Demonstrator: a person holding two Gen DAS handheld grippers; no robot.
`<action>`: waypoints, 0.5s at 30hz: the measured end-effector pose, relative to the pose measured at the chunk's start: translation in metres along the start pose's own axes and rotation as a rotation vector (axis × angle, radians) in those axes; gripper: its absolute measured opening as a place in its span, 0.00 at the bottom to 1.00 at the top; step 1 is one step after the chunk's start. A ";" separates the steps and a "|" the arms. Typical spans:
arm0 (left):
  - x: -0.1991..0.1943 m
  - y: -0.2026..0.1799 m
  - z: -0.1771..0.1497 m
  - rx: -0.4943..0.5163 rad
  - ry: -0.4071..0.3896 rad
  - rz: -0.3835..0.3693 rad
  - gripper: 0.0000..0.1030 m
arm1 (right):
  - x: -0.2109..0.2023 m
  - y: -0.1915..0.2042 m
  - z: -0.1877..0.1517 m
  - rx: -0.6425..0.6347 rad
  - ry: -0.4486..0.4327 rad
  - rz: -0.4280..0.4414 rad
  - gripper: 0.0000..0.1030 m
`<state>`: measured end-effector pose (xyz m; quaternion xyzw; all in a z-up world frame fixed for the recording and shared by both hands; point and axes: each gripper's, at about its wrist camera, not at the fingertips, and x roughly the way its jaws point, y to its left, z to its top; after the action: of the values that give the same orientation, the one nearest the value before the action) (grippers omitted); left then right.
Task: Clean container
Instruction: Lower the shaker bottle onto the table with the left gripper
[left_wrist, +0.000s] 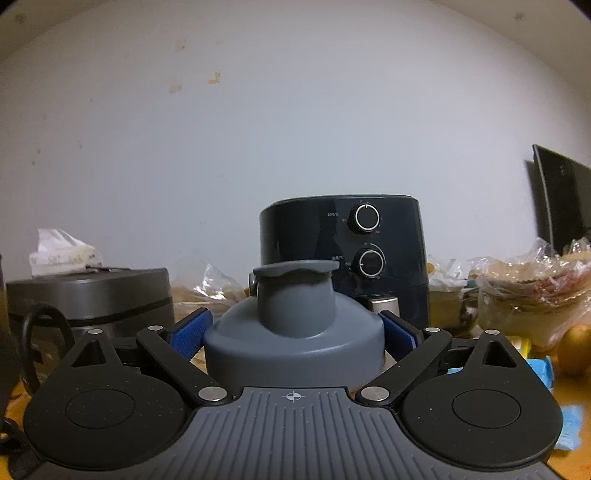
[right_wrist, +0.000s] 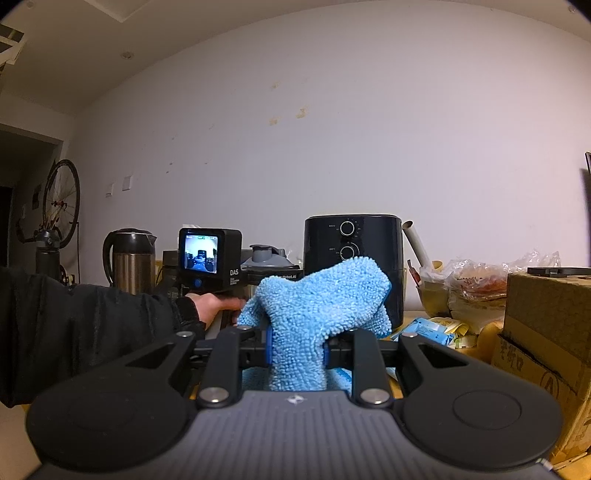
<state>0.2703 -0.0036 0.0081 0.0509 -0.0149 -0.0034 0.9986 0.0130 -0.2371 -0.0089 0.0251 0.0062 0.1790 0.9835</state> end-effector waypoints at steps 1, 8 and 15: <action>-0.002 -0.001 0.001 -0.002 -0.006 0.008 0.95 | 0.000 0.000 0.000 0.001 0.000 0.000 0.21; -0.011 0.002 0.004 -0.031 0.014 0.012 1.00 | -0.003 0.002 0.001 0.003 -0.006 0.003 0.21; -0.023 0.002 0.003 -0.029 0.035 0.004 1.00 | -0.007 0.007 0.004 -0.001 -0.014 0.006 0.21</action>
<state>0.2474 -0.0019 0.0110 0.0364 0.0023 -0.0007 0.9993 0.0045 -0.2334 -0.0044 0.0257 -0.0009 0.1816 0.9830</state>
